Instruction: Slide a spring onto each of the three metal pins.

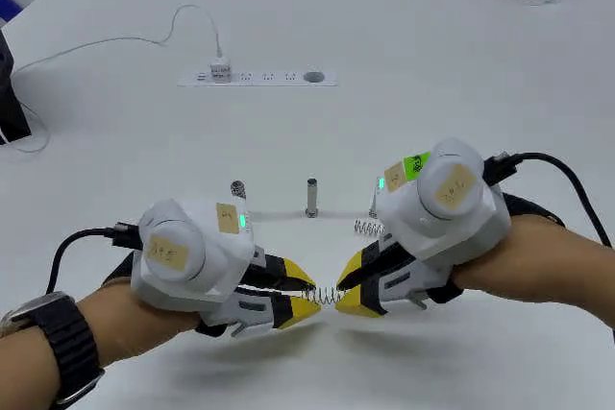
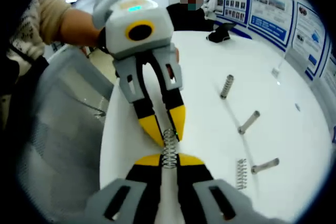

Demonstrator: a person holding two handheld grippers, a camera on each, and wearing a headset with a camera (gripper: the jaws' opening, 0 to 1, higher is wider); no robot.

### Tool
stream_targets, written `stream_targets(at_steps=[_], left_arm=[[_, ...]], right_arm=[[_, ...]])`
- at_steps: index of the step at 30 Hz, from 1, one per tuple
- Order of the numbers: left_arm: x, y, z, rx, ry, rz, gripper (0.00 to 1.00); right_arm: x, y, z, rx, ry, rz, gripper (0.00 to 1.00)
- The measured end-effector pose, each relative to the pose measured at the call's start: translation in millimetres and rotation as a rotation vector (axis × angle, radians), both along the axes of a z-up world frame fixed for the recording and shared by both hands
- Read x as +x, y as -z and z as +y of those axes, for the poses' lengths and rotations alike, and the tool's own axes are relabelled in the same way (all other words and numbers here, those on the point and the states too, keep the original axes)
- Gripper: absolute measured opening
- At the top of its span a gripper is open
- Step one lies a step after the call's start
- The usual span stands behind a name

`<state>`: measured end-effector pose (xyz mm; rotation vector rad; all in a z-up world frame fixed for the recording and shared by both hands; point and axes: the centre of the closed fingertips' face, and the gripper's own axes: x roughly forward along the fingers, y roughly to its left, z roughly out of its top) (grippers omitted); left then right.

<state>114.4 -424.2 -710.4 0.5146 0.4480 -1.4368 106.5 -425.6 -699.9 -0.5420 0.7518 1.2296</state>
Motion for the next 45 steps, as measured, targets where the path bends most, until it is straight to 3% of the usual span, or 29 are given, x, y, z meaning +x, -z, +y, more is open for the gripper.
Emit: stream_targets(at_steps=[10, 28, 40, 45], left_arm=[[0.5, -3.1, -0.5, -0.008, -0.018, 0.003, 0.11], [-3.6, -6.9, -3.0, -0.032, -0.04, 0.018, 0.1], [0.8, -4.9, 6.1, -0.052, -0.077, 0.05, 0.1], [4.3, -10.3, 6.1, -0.085, -0.094, 0.059, 0.1]], right_arm=[[2.5, -20.2, 8.7, 0.046, -0.02, -0.032, 0.12], [5.3, -39.7, 31.5, 0.127, -0.052, -0.079, 0.12], [4.7, -38.9, 32.5, 0.126, -0.046, -0.088, 0.18], [7.6, -39.0, 30.4, 0.132, -0.022, -0.092, 0.18]])
